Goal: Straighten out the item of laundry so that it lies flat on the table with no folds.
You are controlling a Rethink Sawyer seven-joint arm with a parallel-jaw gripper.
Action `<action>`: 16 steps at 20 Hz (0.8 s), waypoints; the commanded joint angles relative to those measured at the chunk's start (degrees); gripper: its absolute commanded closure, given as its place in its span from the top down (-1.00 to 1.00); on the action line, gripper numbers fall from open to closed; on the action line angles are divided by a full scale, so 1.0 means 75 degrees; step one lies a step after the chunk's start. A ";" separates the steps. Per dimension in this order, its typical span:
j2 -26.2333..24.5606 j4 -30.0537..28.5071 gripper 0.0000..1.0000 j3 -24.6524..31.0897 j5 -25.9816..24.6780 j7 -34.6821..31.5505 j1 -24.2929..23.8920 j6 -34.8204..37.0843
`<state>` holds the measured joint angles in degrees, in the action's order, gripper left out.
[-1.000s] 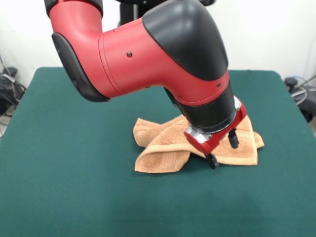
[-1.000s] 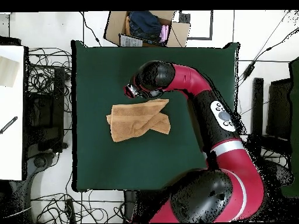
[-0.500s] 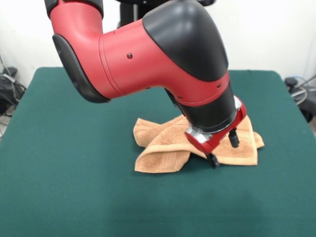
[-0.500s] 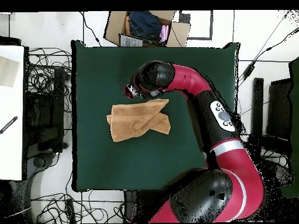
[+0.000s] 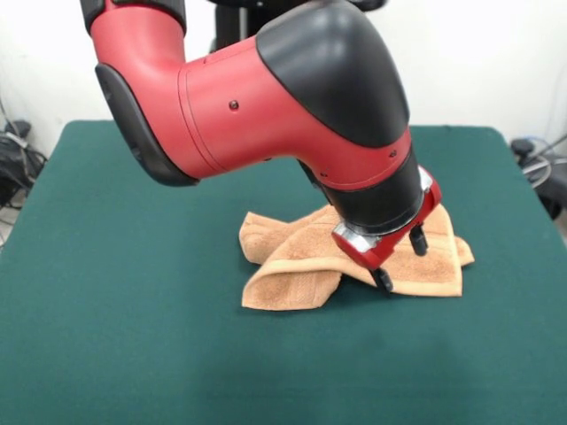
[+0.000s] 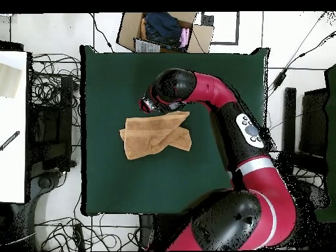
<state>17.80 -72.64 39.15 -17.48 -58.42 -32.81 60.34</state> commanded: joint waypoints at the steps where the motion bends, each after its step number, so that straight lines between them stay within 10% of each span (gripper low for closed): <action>1: -0.0463 0.0144 1.00 0.0145 0.0106 0.0736 0.0023 0.0792; 16: -0.0519 0.0140 1.00 0.0244 0.0118 0.0710 -0.0030 0.0776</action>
<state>14.88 -72.60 39.14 -17.43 -58.42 -32.81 62.50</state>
